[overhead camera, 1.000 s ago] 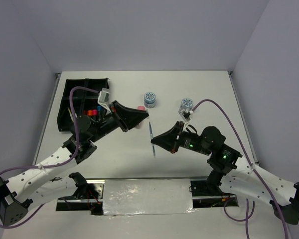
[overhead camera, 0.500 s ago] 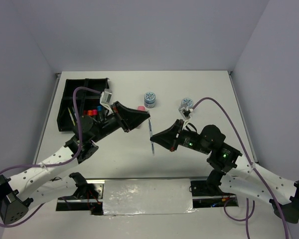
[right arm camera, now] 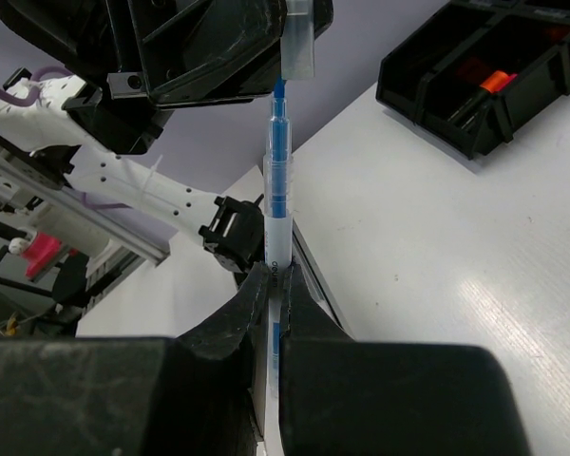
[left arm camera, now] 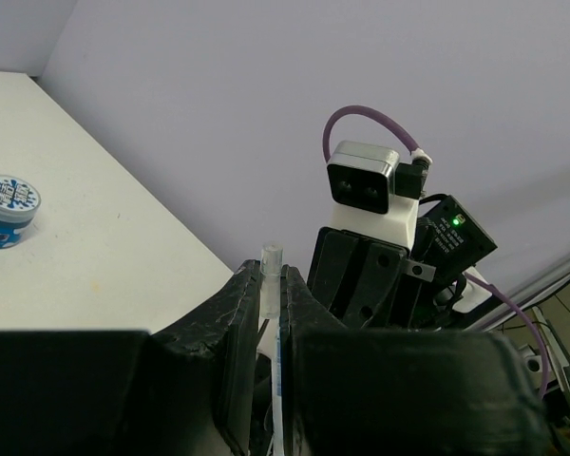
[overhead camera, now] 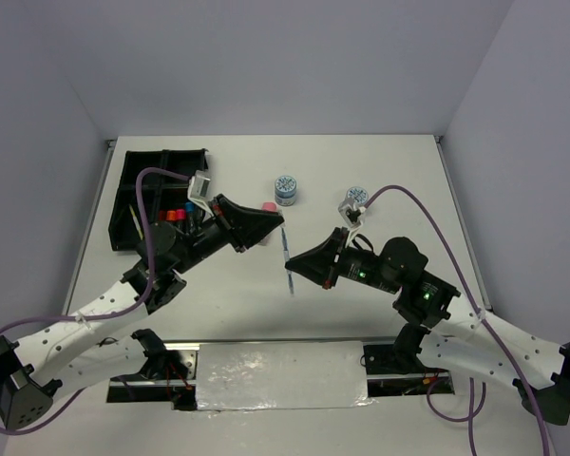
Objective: Sort the stationery into containers
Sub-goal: Close the pen cap on the pen.
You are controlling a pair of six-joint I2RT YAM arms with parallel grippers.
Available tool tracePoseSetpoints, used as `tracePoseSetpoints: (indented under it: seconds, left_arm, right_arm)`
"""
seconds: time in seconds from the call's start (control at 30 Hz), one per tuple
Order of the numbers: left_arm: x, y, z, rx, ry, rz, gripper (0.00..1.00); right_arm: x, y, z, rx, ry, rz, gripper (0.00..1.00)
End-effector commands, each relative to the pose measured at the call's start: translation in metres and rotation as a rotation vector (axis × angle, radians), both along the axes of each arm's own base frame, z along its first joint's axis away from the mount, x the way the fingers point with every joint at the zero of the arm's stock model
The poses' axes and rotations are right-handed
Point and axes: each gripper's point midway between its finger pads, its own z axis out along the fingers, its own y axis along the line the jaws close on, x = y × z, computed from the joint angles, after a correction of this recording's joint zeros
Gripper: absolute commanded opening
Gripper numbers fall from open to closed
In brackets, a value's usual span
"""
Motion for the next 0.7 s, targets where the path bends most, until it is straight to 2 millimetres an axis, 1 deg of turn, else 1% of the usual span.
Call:
tracePoseSetpoints:
  seconds: [0.0, 0.1, 0.17, 0.27, 0.4, 0.53, 0.67]
  left_arm:
    - [-0.0063, 0.0080, 0.0303, -0.057, -0.078, 0.015, 0.00]
    - [-0.0051, 0.0093, 0.0301, -0.051, -0.078, 0.026, 0.00]
    - [-0.0044, 0.0100, 0.0304, -0.052, -0.074, 0.031, 0.00]
    - [-0.0042, 0.0072, 0.0283, -0.047, -0.070, 0.020, 0.00]
    - [-0.0059, 0.0057, 0.0296, -0.061, -0.069, 0.005, 0.00]
    - [-0.0049, 0.0079, 0.0312, -0.058, -0.070, 0.019, 0.00]
    - [-0.0028, 0.0113, 0.0324, -0.052, -0.070, 0.043, 0.00]
  right_arm:
    - [-0.0001, -0.0030, 0.0161, 0.039, -0.037, -0.016, 0.00]
    - [0.0010, -0.0036, 0.0168, 0.038, -0.035, -0.024, 0.00]
    - [0.0006, -0.0036, 0.0208, 0.043, -0.044, -0.021, 0.00]
    - [0.0015, -0.0025, 0.0240, 0.040, -0.047, -0.021, 0.00]
    - [0.0051, -0.0017, 0.0228, 0.029, -0.045, -0.035, 0.00]
    - [0.0069, 0.0001, 0.0174, 0.018, -0.040, -0.037, 0.00]
    - [0.0048, 0.0017, 0.0173, 0.022, -0.039, -0.022, 0.00]
